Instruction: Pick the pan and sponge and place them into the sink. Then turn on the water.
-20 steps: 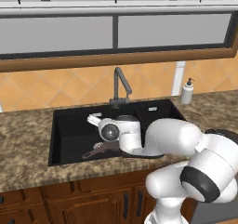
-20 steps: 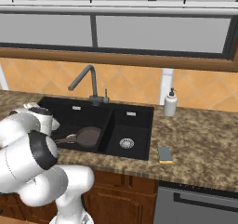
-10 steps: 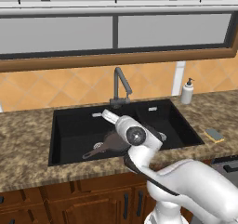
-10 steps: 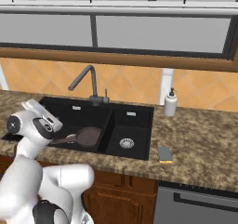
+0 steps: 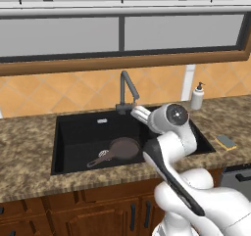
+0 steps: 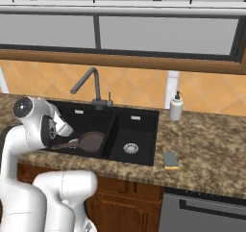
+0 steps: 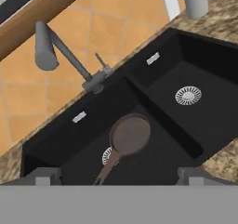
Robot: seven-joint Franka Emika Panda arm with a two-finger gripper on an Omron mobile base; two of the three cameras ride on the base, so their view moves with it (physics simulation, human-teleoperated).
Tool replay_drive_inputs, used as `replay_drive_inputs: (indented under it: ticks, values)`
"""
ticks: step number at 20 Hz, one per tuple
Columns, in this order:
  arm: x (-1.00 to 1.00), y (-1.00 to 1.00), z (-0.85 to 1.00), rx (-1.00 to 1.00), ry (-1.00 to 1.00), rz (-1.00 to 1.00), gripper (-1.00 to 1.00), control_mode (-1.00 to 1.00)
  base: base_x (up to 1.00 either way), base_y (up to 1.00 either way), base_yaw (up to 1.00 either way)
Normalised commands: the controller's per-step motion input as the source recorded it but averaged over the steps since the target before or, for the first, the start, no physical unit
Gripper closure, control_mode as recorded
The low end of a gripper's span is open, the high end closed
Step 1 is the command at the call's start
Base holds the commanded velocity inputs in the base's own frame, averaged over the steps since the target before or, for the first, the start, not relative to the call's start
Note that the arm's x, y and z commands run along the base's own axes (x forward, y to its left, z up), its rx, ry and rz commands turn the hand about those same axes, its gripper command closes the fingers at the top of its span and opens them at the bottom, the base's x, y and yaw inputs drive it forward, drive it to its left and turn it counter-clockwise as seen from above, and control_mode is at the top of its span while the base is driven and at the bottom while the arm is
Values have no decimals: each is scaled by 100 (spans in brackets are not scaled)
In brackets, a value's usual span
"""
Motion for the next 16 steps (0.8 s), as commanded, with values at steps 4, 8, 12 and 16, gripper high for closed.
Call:
replay_drive_inputs:
  ticks: [4,8,12,16]
  values:
    - [-51,-84,0,1,9,-28,-100,-100,0,0,0]
    - [-26,-80,0,0,17,-15,-100,-100,0,0,0]
    - [-19,-90,0,0,17,0,-100,-100,0,0,0]
    - [-12,-86,0,2,11,3,-100,-100,0,0,0]
